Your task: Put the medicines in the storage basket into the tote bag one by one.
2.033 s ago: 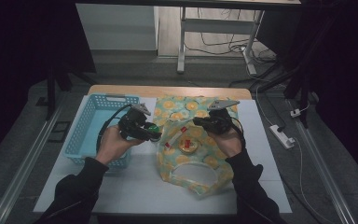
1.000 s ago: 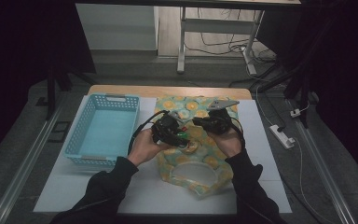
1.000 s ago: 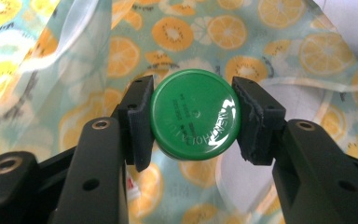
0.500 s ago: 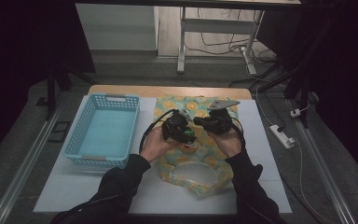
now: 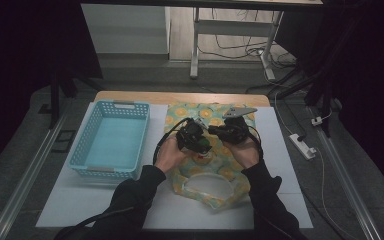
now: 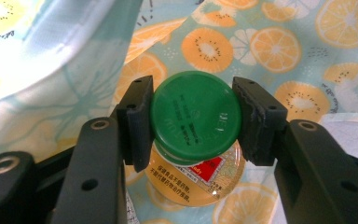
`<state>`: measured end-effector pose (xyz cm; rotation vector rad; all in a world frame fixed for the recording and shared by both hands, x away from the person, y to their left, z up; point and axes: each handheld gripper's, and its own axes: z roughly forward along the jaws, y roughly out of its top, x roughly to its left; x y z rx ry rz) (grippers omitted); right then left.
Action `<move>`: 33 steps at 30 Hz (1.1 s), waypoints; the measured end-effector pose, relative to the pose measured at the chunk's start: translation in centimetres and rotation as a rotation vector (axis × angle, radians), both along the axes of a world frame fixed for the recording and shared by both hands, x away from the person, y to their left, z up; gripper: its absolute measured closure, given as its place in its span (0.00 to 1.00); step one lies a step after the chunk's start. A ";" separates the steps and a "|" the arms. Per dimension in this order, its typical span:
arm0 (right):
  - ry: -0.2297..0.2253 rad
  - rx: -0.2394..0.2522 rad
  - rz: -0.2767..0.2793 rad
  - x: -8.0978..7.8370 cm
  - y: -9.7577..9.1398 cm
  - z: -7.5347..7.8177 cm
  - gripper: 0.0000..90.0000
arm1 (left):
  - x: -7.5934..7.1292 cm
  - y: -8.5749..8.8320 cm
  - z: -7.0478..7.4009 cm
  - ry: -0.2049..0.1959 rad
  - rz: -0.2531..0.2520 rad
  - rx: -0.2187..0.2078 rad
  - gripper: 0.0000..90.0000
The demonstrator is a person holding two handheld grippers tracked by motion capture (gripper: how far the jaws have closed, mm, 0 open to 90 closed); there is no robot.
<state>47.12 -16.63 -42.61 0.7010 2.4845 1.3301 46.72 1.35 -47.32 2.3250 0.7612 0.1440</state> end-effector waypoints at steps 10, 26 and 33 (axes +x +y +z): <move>0.000 0.007 0.000 0.0 -0.2 0.1 1.00 | -1.0 0.5 1.0 0.040 -0.054 -0.031 0.30; 0.002 0.004 0.010 -0.1 0.0 0.1 1.00 | -3.1 2.9 1.6 0.104 -0.081 -0.159 0.02; 0.004 0.001 0.012 -0.1 0.1 0.1 1.00 | -4.4 3.5 1.6 0.062 -0.101 -0.167 0.03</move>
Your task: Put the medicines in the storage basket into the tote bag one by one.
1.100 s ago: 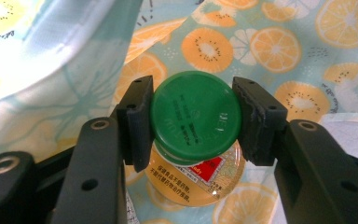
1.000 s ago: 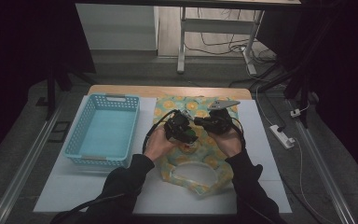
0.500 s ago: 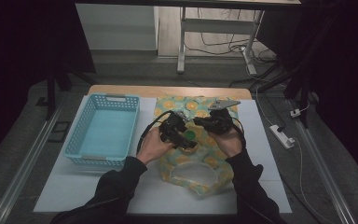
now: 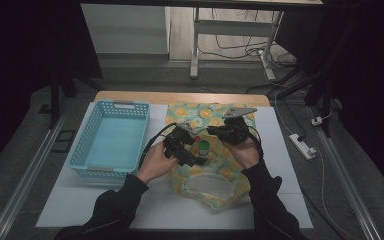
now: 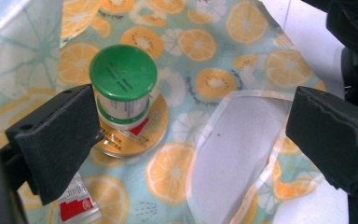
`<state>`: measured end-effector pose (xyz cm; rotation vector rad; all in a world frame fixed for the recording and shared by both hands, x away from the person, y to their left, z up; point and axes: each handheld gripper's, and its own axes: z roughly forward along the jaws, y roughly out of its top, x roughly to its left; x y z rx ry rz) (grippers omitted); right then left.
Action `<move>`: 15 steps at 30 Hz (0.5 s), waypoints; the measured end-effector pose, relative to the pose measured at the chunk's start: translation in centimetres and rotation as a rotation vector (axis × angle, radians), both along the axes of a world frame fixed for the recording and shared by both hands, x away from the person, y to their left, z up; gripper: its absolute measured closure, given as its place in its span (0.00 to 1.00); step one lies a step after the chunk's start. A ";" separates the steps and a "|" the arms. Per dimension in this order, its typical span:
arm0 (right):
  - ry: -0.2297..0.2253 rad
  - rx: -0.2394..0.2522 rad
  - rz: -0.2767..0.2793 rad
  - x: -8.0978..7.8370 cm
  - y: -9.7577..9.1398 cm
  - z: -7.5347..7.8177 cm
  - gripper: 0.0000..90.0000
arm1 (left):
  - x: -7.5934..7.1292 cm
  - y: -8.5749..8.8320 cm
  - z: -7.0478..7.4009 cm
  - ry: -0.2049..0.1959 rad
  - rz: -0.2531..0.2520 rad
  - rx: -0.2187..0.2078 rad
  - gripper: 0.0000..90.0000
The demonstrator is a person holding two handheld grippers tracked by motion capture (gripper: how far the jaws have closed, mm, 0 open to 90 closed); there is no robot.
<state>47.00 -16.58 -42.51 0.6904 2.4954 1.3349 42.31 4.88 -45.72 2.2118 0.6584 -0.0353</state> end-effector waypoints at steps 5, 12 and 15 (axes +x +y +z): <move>0.001 -0.001 0.002 0.0 0.0 0.0 1.00 | -0.8 0.3 -0.4 -0.026 0.006 -0.008 0.00; 0.001 -0.004 0.003 0.0 0.1 -0.1 1.00 | -1.6 1.0 -1.1 -0.015 0.006 -0.035 0.00; 0.002 -0.005 0.005 0.0 0.1 -0.1 1.00 | -2.0 1.1 -1.5 -0.014 0.005 -0.032 0.00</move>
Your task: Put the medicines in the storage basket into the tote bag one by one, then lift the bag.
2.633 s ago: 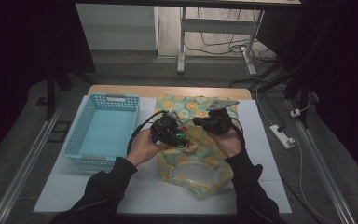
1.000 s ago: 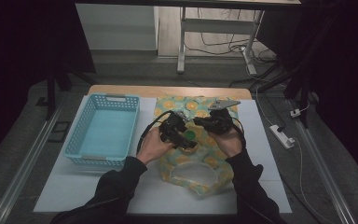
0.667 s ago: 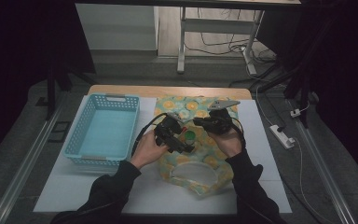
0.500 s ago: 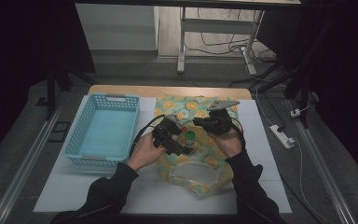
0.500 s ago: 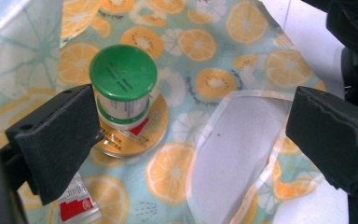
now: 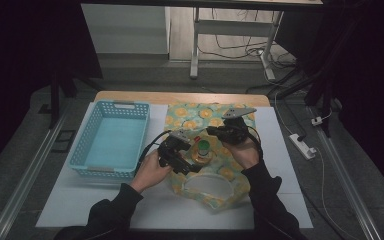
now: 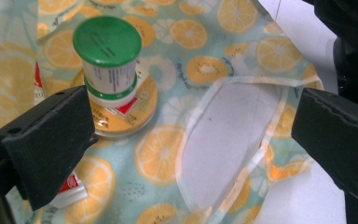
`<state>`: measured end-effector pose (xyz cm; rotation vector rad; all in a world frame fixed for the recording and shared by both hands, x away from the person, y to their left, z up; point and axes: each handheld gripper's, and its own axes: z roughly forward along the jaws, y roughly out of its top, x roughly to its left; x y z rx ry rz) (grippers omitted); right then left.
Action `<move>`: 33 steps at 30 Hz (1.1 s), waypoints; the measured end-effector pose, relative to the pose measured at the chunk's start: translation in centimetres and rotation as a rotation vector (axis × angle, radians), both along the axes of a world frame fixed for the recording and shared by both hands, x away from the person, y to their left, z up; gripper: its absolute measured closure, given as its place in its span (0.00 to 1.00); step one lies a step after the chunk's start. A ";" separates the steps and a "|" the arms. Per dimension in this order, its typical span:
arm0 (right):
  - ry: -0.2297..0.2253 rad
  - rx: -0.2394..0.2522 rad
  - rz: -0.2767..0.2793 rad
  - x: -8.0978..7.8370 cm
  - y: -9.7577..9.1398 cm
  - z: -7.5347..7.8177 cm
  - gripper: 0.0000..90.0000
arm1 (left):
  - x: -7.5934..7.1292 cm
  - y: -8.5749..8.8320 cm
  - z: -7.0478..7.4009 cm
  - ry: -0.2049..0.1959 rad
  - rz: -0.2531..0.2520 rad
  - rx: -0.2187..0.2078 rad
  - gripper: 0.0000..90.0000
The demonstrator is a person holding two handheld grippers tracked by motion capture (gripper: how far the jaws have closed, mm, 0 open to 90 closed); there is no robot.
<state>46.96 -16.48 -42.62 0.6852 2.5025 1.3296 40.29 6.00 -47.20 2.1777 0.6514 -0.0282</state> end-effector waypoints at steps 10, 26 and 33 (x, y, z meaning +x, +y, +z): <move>0.000 -0.004 0.008 -0.2 0.2 0.0 1.00 | -1.4 -0.1 -1.2 -0.007 -0.002 0.023 0.00; 0.004 -0.009 0.014 -0.3 0.5 -0.2 1.00 | -1.3 -1.6 -4.3 0.000 0.026 0.152 0.00; 0.005 -0.013 0.019 -0.3 0.7 -0.3 1.00 | -0.7 -2.2 -5.5 0.009 0.021 0.189 0.00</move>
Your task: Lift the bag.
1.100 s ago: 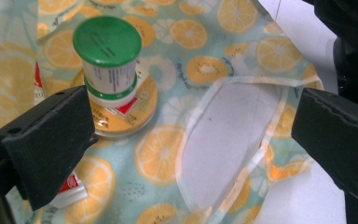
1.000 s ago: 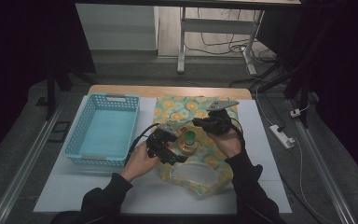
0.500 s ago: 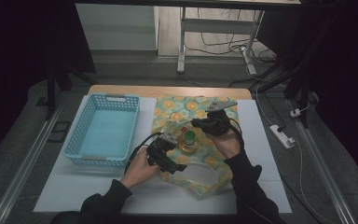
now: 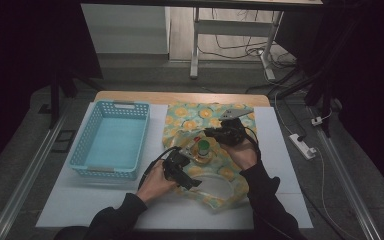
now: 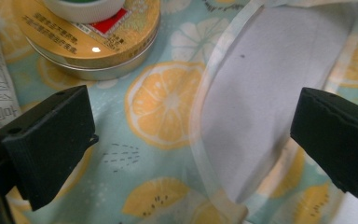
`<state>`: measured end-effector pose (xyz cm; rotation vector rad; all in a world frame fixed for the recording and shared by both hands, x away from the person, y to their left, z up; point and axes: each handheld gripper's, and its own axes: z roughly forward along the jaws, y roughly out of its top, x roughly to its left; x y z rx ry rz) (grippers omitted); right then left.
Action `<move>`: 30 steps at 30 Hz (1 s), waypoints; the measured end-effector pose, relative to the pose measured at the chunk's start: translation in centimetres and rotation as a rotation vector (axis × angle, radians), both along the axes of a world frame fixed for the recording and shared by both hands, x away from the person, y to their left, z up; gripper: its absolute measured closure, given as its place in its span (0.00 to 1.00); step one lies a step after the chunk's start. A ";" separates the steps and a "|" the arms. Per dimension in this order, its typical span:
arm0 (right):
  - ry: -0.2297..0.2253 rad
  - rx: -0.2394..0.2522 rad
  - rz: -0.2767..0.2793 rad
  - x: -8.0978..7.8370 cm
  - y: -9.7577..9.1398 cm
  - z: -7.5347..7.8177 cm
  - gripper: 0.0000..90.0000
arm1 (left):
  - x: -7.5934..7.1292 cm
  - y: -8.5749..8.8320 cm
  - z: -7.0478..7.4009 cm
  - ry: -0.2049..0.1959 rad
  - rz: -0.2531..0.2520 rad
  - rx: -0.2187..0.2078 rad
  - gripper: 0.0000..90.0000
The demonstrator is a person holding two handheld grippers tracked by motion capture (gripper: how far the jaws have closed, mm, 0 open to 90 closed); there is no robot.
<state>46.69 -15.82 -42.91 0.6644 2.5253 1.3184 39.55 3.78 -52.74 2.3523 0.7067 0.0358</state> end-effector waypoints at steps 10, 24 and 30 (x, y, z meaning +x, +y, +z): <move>0.002 -0.003 0.001 0.0 0.0 -0.1 1.00 | -0.1 -0.7 -0.7 -0.069 0.008 0.079 0.04; 0.002 -0.002 0.002 0.1 0.1 -0.1 1.00 | 0.5 0.3 0.2 -0.058 0.042 0.083 0.71; 0.006 -0.007 0.001 0.1 0.1 -0.2 1.00 | 0.6 0.0 0.3 -0.018 0.049 0.069 0.95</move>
